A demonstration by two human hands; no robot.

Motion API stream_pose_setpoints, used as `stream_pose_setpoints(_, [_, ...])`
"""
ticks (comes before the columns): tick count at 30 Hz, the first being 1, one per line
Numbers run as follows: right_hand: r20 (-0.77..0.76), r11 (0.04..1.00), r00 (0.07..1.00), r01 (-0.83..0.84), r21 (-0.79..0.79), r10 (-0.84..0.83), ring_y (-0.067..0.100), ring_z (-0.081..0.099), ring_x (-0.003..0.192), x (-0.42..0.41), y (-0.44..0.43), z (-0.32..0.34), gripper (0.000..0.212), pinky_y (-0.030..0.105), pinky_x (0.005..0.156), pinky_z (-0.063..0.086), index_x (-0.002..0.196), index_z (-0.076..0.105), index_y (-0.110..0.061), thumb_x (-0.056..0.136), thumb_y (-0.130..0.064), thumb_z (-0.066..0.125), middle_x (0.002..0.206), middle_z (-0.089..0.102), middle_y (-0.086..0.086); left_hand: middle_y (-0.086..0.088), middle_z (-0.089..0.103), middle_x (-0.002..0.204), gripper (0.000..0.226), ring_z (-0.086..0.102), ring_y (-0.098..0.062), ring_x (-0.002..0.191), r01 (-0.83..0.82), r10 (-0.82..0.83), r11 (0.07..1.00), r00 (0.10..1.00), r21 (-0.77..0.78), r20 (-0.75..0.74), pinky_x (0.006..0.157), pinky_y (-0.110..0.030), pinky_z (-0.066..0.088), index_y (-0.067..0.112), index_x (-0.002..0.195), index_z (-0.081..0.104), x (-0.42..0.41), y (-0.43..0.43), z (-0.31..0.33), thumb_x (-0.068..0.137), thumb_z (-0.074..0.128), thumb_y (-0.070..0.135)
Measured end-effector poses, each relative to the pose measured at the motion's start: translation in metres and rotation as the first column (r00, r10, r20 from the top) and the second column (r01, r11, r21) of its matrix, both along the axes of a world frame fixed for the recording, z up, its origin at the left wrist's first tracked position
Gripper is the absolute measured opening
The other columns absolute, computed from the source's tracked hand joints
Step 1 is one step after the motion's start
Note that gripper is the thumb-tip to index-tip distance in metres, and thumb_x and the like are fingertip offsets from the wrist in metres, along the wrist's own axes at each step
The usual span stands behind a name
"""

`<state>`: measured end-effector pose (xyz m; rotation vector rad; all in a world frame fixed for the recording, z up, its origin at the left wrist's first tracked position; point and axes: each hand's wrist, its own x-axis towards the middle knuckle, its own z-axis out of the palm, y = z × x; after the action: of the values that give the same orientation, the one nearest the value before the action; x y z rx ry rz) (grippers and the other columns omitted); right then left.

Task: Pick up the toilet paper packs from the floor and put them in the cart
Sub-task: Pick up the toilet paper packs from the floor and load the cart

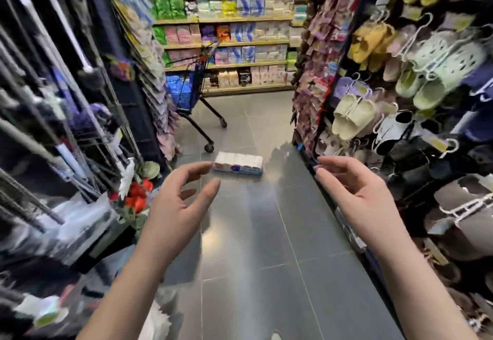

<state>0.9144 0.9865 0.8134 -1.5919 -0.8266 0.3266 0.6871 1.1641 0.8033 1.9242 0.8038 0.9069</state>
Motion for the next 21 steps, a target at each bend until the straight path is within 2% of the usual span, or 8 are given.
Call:
stream_pose_setpoints(2, [-0.016,0.999,1.0,-0.027,0.022,0.027,0.015,0.073,0.1,0.021,0.022,-0.001,0.016,0.028,0.089,0.056,0.109,0.073,-0.03,0.094,-0.026,0.072,0.102,0.078,-0.005,0.015,0.066,0.118,0.027,0.062,-0.004,0.113,-0.028,0.028,1.0,1.0,0.008,0.002,0.093,-0.023,0.048,0.037,0.117,0.064,0.02,0.017,0.004,0.091,0.066,0.045])
stream_pose_setpoints(4, [-0.023,0.998,0.999,-0.047,0.051,0.048,0.012,0.072,0.099,0.046,0.042,-0.003,0.016,0.017,0.084,0.053,0.108,0.073,-0.029,0.093,-0.025,0.072,0.1,0.077,-0.007,0.016,0.066,0.117,0.027,0.062,-0.002,0.112,-0.054,0.054,0.999,0.999,0.004,0.003,0.09,-0.018,0.047,0.037,0.116,0.064,0.044,0.032,0.01,0.09,0.066,0.046])
stream_pose_setpoints(6, [-0.026,0.996,0.997,-0.066,0.063,0.068,0.01,0.072,0.099,0.071,0.06,-0.004,0.016,0.011,0.081,0.051,0.108,0.073,-0.029,0.093,-0.024,0.072,0.1,0.077,-0.009,0.017,0.067,0.117,0.028,0.062,-0.002,0.112,-0.065,0.065,0.998,0.998,0.01,0.012,0.092,-0.019,0.048,0.038,0.115,0.064,0.069,0.047,0.015,0.089,0.065,0.045])
stream_pose_setpoints(12, [-0.028,0.99,0.991,-0.132,0.043,0.133,0.013,0.073,0.1,0.131,0.114,-0.008,0.014,0.016,0.086,0.054,0.105,0.074,-0.035,0.091,-0.03,0.073,0.1,0.078,-0.006,0.018,0.065,0.12,0.024,0.062,-0.004,0.115,-0.085,0.085,0.996,0.996,0.027,0.006,0.096,-0.026,0.05,0.039,0.116,0.064,0.123,0.088,0.019,0.093,0.065,0.04])
stream_pose_setpoints(16, [-0.038,0.986,0.986,-0.16,0.037,0.162,0.011,0.073,0.1,0.156,0.153,-0.009,0.013,0.013,0.083,0.052,0.105,0.074,-0.03,0.092,-0.028,0.072,0.099,0.078,-0.007,0.016,0.065,0.12,0.025,0.061,-0.002,0.115,-0.099,0.099,0.995,0.995,0.024,-0.013,0.095,-0.025,0.05,0.037,0.117,0.064,0.146,0.123,0.019,0.092,0.064,0.04])
stream_pose_setpoints(21, [-0.026,0.986,0.986,-0.166,0.005,0.166,0.008,0.073,0.097,0.183,0.217,-0.013,0.011,0.009,0.078,0.049,0.102,0.073,-0.034,0.093,-0.026,0.072,0.096,0.078,-0.009,0.011,0.068,0.118,0.025,0.061,-0.002,0.114,-0.097,0.097,0.995,0.995,0.002,-0.005,0.094,-0.024,0.05,0.034,0.117,0.065,0.175,0.189,0.013,0.092,0.065,0.038])
